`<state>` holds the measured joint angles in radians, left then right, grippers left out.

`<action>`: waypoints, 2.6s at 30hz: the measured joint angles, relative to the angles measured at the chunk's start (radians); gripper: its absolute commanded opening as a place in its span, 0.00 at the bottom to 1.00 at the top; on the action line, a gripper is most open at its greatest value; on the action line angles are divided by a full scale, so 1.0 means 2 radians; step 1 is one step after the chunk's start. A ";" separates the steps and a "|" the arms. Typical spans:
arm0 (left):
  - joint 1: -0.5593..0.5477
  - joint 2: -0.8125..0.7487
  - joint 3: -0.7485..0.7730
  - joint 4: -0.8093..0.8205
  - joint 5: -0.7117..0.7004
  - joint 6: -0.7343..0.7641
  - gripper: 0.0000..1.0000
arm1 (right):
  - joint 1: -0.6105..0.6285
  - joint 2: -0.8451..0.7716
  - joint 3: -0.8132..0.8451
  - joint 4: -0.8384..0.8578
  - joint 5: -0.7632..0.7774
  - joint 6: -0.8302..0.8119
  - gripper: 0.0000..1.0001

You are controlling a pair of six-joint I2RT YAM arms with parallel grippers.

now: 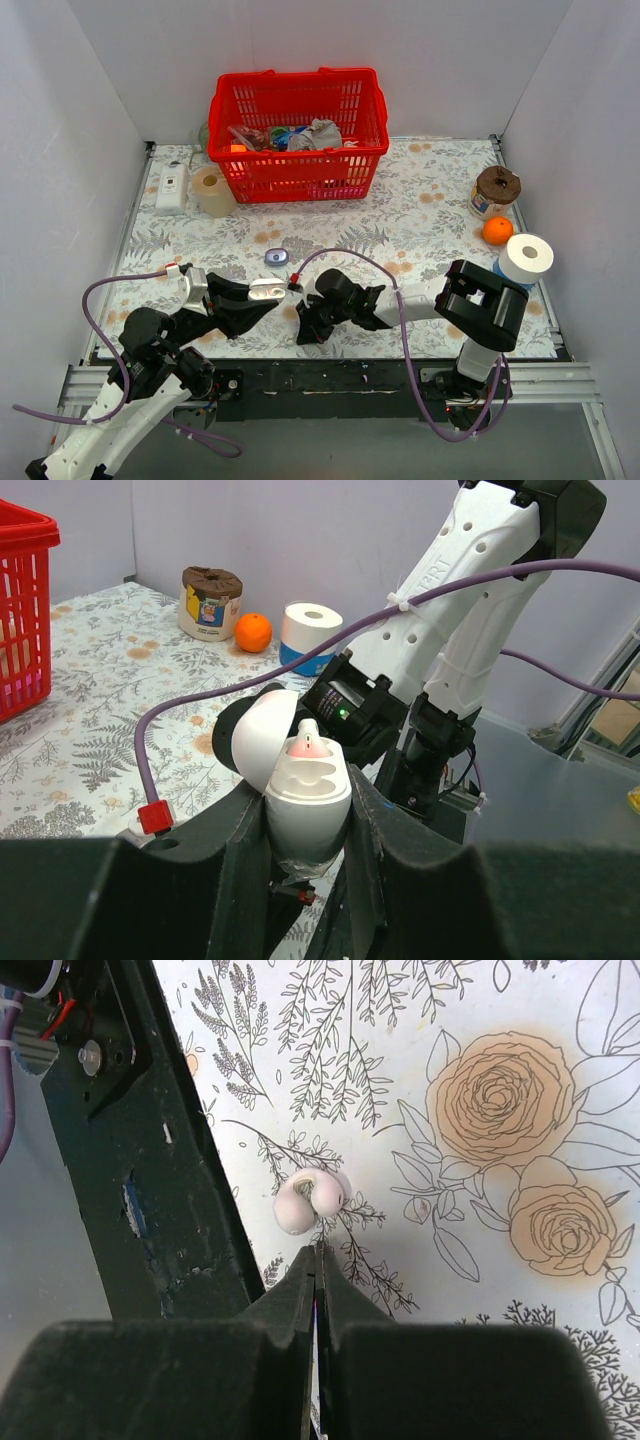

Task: Insert the wireless bluetooth earbuds into the charging case
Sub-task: Pick up the earbud from the center of the board.

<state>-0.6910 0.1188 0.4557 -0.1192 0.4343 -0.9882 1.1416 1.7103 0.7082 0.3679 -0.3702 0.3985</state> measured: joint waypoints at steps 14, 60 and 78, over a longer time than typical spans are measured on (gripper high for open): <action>0.000 0.000 0.000 0.000 0.000 0.000 0.00 | 0.025 0.000 -0.016 0.025 -0.013 0.015 0.01; 0.000 -0.006 0.000 -0.001 -0.001 -0.001 0.00 | -0.031 -0.021 -0.003 -0.028 0.006 -0.023 0.28; 0.000 -0.006 0.008 -0.001 0.000 -0.002 0.00 | 0.027 -0.004 0.103 -0.148 0.061 -0.134 0.46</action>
<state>-0.6910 0.1059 0.4717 -0.1207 0.4339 -0.9913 1.1961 1.7027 0.9146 0.0711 -0.2478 0.1303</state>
